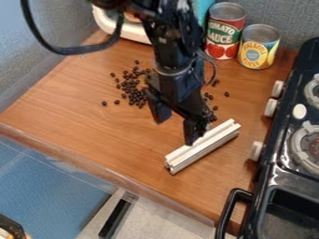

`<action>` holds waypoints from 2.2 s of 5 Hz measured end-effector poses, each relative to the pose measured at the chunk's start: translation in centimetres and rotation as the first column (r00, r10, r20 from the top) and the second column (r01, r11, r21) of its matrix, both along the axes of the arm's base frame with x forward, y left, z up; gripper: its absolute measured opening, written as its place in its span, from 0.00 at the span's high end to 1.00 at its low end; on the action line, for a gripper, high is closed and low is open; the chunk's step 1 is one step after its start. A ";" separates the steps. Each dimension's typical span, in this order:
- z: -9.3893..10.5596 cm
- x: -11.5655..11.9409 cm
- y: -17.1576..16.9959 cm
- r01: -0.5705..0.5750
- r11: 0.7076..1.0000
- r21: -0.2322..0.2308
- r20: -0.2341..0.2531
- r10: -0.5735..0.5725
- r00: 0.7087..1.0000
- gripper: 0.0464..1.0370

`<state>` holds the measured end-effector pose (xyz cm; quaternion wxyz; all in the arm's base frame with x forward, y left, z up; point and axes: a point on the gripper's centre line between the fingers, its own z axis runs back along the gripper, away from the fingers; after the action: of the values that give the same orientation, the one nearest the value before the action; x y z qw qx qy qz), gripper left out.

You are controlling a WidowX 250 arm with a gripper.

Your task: Sweep into pile

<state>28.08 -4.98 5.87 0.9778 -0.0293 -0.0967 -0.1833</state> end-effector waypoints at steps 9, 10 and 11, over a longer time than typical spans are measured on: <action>-5.0 2.0 -2.8 0.095 0.995 -0.031 -0.014 -0.095 0.995 0.65; -5.2 2.9 -2.7 0.077 0.997 -0.031 -0.013 -0.078 0.997 0.66; -5.3 3.8 -2.6 0.049 0.998 -0.032 -0.006 -0.049 0.999 0.66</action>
<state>31.84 -7.59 0.61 0.9728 -0.0481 -0.0955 -0.2056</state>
